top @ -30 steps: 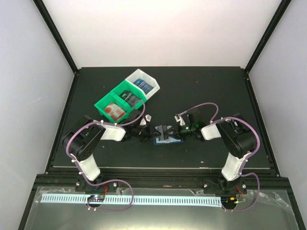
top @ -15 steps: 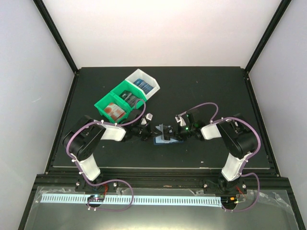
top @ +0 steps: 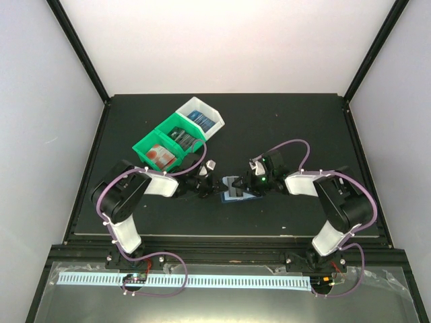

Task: Put the credit cards into the card holder
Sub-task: Insert the credit card into the card holder.

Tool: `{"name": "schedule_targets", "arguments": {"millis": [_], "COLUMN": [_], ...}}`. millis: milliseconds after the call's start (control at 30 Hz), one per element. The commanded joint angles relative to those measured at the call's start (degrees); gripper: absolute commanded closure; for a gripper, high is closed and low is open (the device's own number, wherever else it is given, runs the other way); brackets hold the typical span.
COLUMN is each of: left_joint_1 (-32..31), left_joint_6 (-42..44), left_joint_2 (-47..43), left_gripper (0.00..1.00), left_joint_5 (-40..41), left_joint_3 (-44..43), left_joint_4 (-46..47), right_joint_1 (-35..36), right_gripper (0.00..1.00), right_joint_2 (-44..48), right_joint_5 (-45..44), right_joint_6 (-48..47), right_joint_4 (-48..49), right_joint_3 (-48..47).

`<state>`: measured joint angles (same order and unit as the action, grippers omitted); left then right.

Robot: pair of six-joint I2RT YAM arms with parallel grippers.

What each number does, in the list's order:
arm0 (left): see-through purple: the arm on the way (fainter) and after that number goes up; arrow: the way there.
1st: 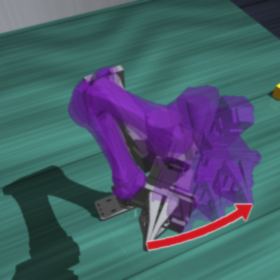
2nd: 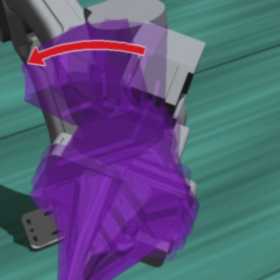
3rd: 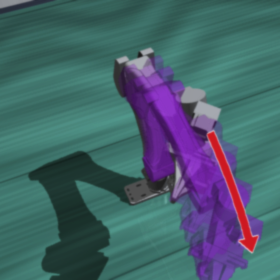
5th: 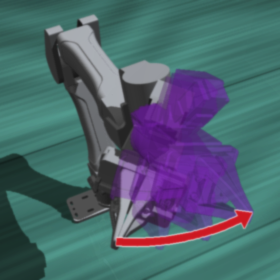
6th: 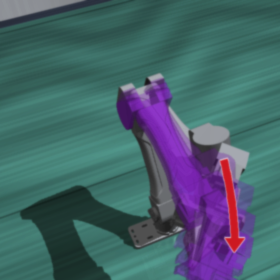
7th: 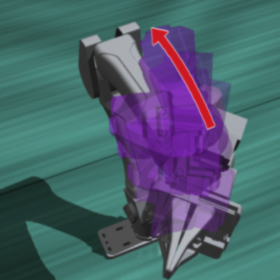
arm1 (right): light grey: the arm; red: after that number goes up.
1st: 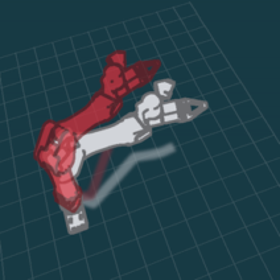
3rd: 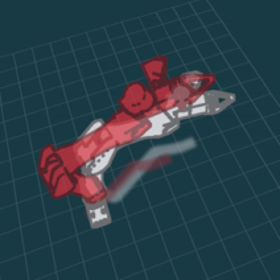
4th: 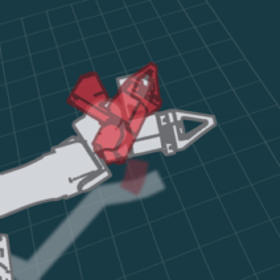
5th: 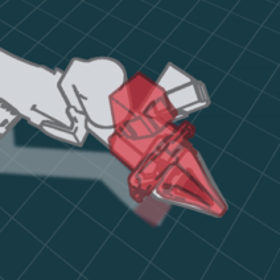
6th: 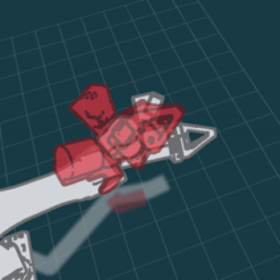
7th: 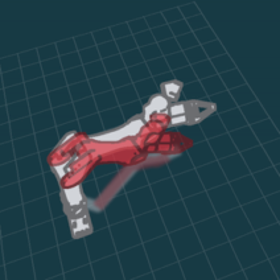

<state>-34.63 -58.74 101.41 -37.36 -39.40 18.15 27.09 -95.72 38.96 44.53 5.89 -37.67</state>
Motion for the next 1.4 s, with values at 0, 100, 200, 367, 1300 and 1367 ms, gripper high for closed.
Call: {"name": "schedule_targets", "arguments": {"millis": [0, 100, 200, 367, 1300, 1367], "left_joint_1": [-0.3, -0.4, -0.7, -0.9, -2.3, -2.4], "left_joint_6": [1.4, 1.5, 1.6, 1.8, 3.6, 3.7], "left_joint_2": [0.8, 1.4, 2.9, 3.8, 4.1, 4.4], "left_gripper": [0.93, 0.91, 0.88, 0.82, 0.74, 0.73], "left_joint_5": [-1.1, -2.1, -3.6, -2.5, -1.1, -0.9], "left_joint_3": [-2.1, -2.7, -3.6, -4.4, -7.8, -7.9], "left_joint_4": [-0.6, -0.5, 0.3, -0.5, -5.0, -5.3], "right_joint_1": [0.1, 0.2, 0.2, 0.2, 2.1, 2.1], "right_gripper": [0.43, 0.43, 0.43, 0.43, 0.87, 0.90], "right_joint_2": [2.0, 3.1, 3.6, 3.1, 3.9, 3.1], "right_joint_5": [-4.7, -5.8, -5.7, -5.2, -17.7, -17.6], "right_joint_6": [-2.7, -3.5, -3.9, -4.2, -16.5, -16.7], "right_joint_4": [-5.9, -7.6, -8.0, -8.2, -23.2, -23.0], "right_joint_3": [-1.2, -1.7, -1.8, -2.1, -8.0, -7.9]}}
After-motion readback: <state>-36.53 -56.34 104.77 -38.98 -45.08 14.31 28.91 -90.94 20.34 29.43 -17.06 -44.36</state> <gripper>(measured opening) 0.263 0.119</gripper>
